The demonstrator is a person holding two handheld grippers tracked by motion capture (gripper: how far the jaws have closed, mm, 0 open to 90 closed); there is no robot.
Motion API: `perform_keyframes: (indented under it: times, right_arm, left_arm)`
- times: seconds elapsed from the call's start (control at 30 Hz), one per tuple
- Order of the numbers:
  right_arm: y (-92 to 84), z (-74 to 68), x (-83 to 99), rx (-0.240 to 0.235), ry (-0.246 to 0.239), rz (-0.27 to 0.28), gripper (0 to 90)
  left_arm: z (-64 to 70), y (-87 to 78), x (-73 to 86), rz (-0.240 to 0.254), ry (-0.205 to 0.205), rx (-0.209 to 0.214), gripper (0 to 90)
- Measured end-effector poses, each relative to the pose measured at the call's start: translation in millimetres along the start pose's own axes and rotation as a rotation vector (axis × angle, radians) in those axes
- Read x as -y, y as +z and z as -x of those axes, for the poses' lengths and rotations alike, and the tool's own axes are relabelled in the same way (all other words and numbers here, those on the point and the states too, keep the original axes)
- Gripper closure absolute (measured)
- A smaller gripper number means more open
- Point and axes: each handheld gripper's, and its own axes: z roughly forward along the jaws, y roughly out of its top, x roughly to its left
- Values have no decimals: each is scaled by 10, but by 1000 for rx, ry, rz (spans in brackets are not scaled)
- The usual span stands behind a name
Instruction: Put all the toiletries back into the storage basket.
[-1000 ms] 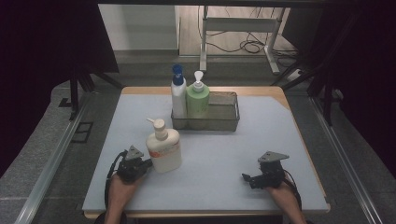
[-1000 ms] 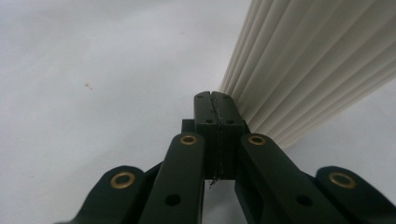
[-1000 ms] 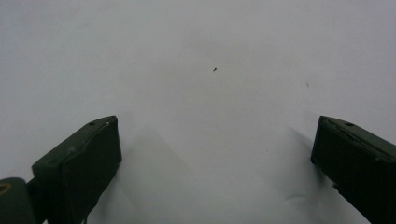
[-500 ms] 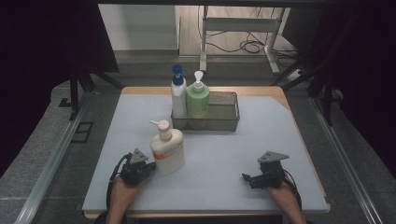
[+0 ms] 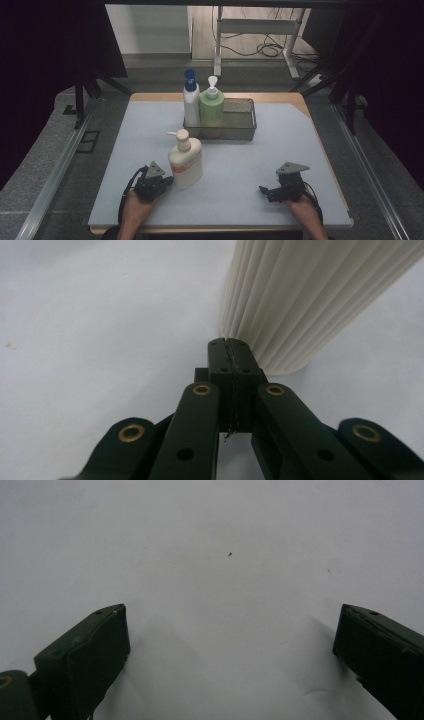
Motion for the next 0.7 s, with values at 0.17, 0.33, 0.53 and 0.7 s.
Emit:
perform_keyframes:
  times: [0.17, 0.33, 0.53, 0.7]
  right_arm:
    - [0, 0, 0, 0, 0, 0, 14]
    - [0, 0, 0, 0, 0, 0, 14]
    - [0, 0, 0, 0, 0, 0, 14]
    - [0, 0, 0, 0, 0, 0, 14]
  left_arm:
    - [74, 42, -25, -8, 27, 23, 893]
    - [161, 83, -62, -19, 60, 43, 893]
    - [245, 124, -101, -23, 81, 67, 893]
    - [307, 164, -137, -25, 101, 84, 893]
